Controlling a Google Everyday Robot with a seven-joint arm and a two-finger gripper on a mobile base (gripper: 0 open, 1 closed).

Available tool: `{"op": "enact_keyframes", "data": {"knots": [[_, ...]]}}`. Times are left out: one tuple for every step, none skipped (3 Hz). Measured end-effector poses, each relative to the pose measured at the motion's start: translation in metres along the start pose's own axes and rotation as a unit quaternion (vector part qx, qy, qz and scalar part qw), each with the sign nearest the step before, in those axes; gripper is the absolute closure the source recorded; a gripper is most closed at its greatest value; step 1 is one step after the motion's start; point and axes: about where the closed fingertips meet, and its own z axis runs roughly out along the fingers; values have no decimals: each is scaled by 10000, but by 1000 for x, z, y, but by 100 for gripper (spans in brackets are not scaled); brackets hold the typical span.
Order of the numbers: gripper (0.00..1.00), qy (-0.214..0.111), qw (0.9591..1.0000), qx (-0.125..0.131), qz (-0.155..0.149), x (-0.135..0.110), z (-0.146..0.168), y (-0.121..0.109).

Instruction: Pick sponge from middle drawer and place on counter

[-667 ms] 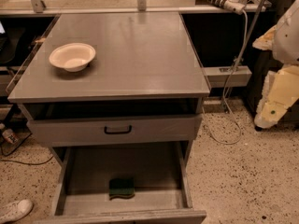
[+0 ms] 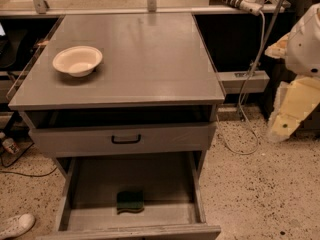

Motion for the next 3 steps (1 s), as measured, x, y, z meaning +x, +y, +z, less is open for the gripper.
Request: {"op": "enact_keyframes", "data": {"knots": [[0, -187, 9997, -163, -11, -14, 16, 12], [0, -315, 9986, -416, -34, -29, 37, 32], [0, -315, 9986, -417, -34, -29, 37, 32]]}}
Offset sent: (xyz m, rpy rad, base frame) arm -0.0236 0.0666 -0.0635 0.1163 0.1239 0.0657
